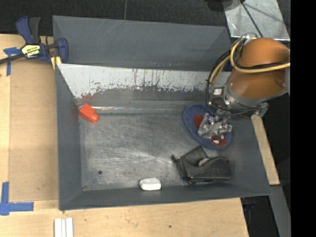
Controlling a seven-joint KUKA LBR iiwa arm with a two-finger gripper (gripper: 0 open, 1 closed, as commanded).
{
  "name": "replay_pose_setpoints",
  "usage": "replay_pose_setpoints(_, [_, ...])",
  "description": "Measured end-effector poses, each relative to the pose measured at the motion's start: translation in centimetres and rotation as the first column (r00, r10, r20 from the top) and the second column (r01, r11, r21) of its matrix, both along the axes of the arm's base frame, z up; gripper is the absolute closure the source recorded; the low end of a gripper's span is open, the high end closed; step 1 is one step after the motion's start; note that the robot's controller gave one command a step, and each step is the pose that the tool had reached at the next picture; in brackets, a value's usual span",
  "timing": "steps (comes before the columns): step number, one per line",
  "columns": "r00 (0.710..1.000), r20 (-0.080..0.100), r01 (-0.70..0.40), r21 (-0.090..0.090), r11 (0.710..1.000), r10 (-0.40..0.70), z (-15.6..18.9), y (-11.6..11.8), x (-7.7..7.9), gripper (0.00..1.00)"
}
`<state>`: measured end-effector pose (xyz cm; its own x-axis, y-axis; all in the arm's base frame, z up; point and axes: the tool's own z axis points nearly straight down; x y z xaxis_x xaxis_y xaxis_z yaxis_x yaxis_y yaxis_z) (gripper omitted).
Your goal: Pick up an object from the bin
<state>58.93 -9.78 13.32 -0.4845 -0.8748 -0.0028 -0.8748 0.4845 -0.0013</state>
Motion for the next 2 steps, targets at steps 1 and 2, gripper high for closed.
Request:
replay_pose_setpoints(1, [0.89,-0.004,0.457,-0.001,0.89,-0.457,-0.7,0.7,0.5,1.0])
replay_pose_setpoints(2, [0.585,0.002,0.811,0.004,0.585,-0.811,1.1,0.9,2.5,1.0])
